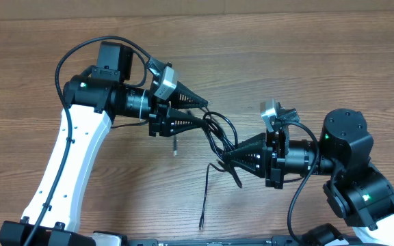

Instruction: Untangle cables

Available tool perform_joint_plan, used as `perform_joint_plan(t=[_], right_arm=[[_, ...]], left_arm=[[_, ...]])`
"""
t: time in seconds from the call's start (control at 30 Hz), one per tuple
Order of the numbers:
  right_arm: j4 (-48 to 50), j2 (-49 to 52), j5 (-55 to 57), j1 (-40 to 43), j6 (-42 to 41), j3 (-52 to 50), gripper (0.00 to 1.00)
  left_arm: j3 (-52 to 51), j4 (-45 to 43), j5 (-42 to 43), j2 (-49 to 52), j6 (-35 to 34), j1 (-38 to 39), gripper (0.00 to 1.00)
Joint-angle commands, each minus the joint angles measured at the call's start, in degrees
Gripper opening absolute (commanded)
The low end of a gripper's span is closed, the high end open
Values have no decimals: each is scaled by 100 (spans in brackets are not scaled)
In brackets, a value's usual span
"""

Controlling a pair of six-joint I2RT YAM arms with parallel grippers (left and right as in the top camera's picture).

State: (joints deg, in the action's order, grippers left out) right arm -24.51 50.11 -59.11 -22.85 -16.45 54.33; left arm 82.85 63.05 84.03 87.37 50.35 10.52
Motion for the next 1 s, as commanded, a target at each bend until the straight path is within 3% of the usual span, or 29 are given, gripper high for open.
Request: perform_joint_plan(t=[0.0, 0.2, 0.3, 0.37, 0.43, 0.47, 0.6, 0.67, 0.73, 0.97], right_arm=[[92, -42, -166, 22, 87, 179, 4], [199, -42, -166, 22, 87, 179, 4], [308, -42, -168, 22, 85, 179, 4], [350, -42, -166, 22, 87, 179, 4], [348, -42, -166, 22, 85, 179, 4], [345, -42, -166, 22, 85, 179, 4], [345, -42, -166, 22, 85, 179, 4], [348, -42, -162, 22, 85, 179, 4], [350, -42, -160, 22, 85, 179, 4], [389, -42, -140, 22, 85, 179, 4]], left_arm=[[-20, 0, 181, -48, 70, 44, 49], [-20, 111, 273, -48, 70, 122, 82], [-20, 186, 289, -48, 61, 247, 90], [-20, 254, 308, -48, 66, 339, 91], [-20, 293, 439, -48, 66, 411, 87], [-20, 304, 643, -50, 66, 468, 80], [-20, 297, 664, -68, -28, 492, 42], [-17, 299, 664, -79, -168, 481, 18], [-20, 293, 664, -81, -442, 457, 4], [-20, 313, 664, -83, -496, 411, 5]])
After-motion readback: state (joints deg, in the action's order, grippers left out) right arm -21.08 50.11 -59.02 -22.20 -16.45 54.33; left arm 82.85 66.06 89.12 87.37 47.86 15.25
